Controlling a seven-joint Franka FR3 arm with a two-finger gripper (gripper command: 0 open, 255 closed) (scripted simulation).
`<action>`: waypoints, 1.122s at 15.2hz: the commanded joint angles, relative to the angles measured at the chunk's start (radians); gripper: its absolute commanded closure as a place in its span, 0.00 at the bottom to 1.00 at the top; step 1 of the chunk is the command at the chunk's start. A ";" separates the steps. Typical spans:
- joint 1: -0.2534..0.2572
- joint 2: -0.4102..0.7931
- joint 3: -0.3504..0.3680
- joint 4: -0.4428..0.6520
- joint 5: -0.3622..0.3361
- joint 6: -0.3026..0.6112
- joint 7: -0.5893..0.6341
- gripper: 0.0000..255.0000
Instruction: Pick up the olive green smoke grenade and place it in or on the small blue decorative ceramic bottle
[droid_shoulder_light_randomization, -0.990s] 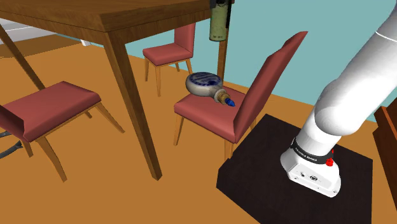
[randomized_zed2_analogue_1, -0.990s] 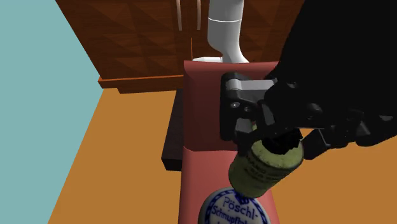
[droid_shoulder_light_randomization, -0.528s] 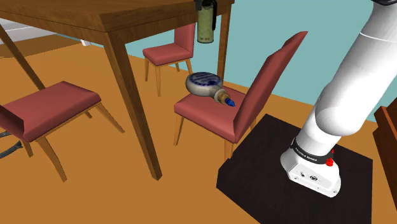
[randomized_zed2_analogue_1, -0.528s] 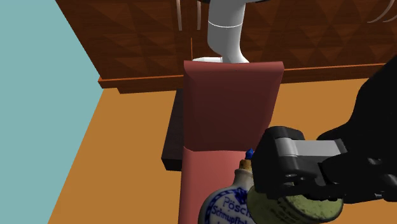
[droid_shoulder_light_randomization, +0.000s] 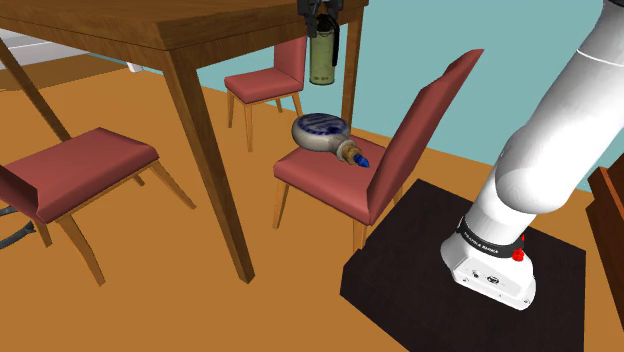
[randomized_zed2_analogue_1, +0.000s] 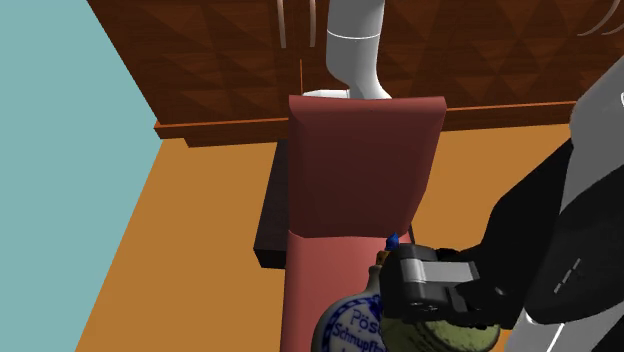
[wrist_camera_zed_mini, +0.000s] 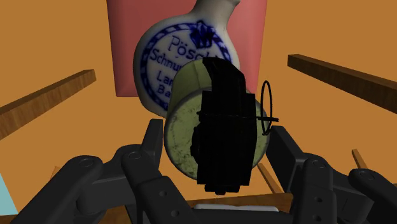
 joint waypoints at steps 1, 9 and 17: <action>0.000 -0.011 0.000 -0.043 0.001 0.033 0.000 1.00; 0.000 -0.046 0.000 -0.193 0.003 0.148 -0.003 1.00; 0.000 -0.046 0.000 -0.194 0.003 0.149 -0.003 1.00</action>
